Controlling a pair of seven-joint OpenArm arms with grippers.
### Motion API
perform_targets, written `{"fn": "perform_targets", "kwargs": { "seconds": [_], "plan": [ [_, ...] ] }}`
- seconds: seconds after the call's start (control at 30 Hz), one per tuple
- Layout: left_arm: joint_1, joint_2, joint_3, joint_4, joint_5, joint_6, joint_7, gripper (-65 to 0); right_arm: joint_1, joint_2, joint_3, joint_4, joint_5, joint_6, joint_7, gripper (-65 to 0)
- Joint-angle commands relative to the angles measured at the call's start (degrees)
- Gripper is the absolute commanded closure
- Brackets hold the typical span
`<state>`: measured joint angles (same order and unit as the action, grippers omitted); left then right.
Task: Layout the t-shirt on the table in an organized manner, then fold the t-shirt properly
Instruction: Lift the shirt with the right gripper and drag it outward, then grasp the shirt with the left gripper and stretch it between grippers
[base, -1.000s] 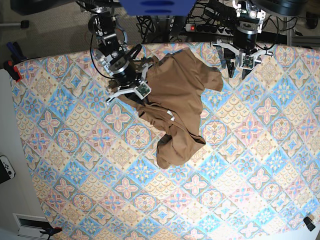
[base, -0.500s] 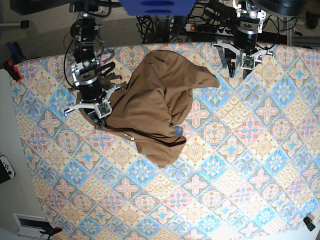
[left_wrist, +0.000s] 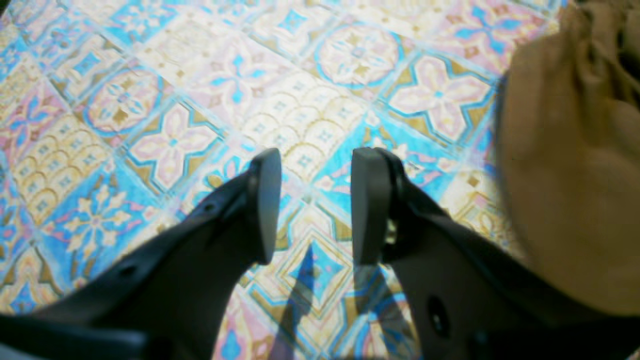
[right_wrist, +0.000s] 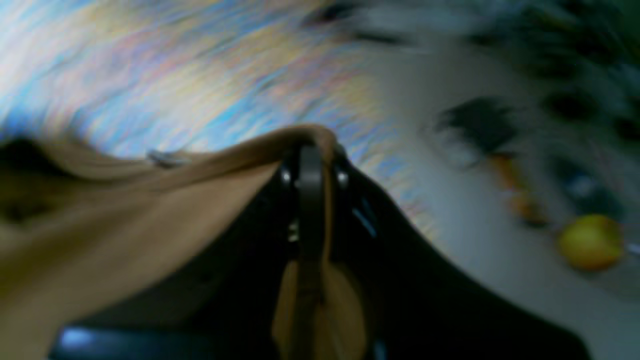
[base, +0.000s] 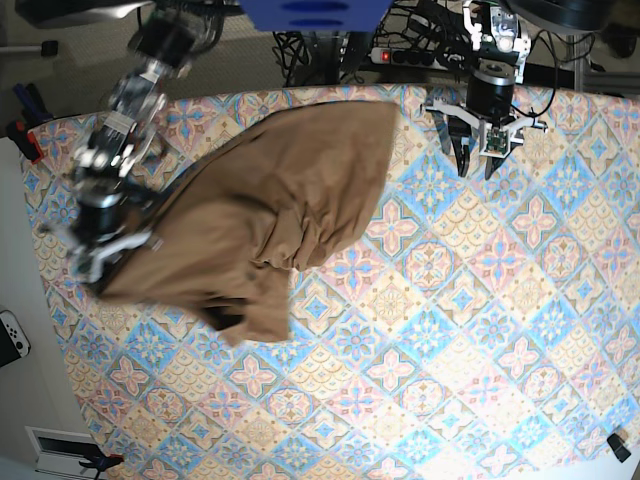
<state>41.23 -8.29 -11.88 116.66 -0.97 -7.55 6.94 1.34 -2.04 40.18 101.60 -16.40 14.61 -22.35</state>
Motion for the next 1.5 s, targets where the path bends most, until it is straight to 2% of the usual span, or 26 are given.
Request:
{"fn": "perform_targets", "kwargs": {
  "seconds": [0.0,0.13,0.33,0.37,0.47,0.57,0.63,0.7,0.77,0.87,0.93,1.03,1.17,1.47],
  "plan": [
    [0.4,0.0,0.4,0.9,0.0,-0.1,-1.4,-22.6,1.4,0.4,2.0,-0.3,0.2,-0.4,-0.9,0.0],
    [0.6,0.0,0.7,0.9,0.0,-0.1,-1.4,-22.6,4.8,0.4,5.7,-3.6,0.1,-0.4,-6.2,0.0],
    [0.6,-0.1,0.8,0.9,0.0,-0.1,-1.4,-23.0,4.8,0.4,5.5,-6.3,0.1,-0.4,-6.8,0.0],
    [0.6,-0.1,0.8,0.9,0.0,-0.1,-1.4,-23.0,4.7,0.4,5.5,-6.3,0.0,-0.4,-6.8,-2.2],
    [0.6,-0.5,1.1,0.9,0.0,-1.4,-0.9,-23.1,3.4,0.4,5.5,-6.0,0.0,-0.4,-6.7,-19.7],
    [0.0,-0.6,3.0,1.3,-0.1,-8.2,2.8,-23.1,3.1,0.4,5.5,-5.5,0.0,-0.4,-6.5,-32.6],
    [-2.1,-0.5,5.2,1.4,-0.1,-13.7,5.8,-23.2,2.9,0.4,5.5,-4.9,0.0,-0.3,-6.5,-36.9],
    [-4.4,-0.2,7.7,1.4,-0.1,-18.5,10.2,-24.9,1.5,0.4,5.5,-4.2,0.0,-0.3,-6.5,-36.4],
    [-6.2,0.6,10.5,1.4,-0.5,-20.7,14.5,-30.0,0.5,0.4,5.4,-3.4,0.0,-0.3,-6.5,-35.5],
    [-8.2,2.8,13.9,1.4,-0.6,-21.1,18.2,-36.4,0.4,0.4,5.4,-3.0,0.0,-0.3,-6.5,-35.5],
    [-8.7,4.3,16.6,1.4,-0.5,-21.2,21.6,-37.3,0.3,0.4,5.4,-2.8,0.0,-0.3,-6.5,-35.5],
    [-8.7,4.7,20.9,1.4,-0.7,-21.2,25.0,-37.3,-1.2,0.4,5.4,-2.8,0.0,-0.3,-6.5,-35.5],
    [-8.8,4.8,24.9,0.2,-0.5,-20.9,25.8,-37.3,-1.7,0.4,5.4,-2.8,0.0,-0.3,-6.5,-35.5],
    [-14.9,4.9,26.0,-11.8,-0.3,-20.8,25.8,-37.2,-3.1,0.4,5.4,-2.8,0.0,-0.3,-6.5,-35.5]
  ]
}}
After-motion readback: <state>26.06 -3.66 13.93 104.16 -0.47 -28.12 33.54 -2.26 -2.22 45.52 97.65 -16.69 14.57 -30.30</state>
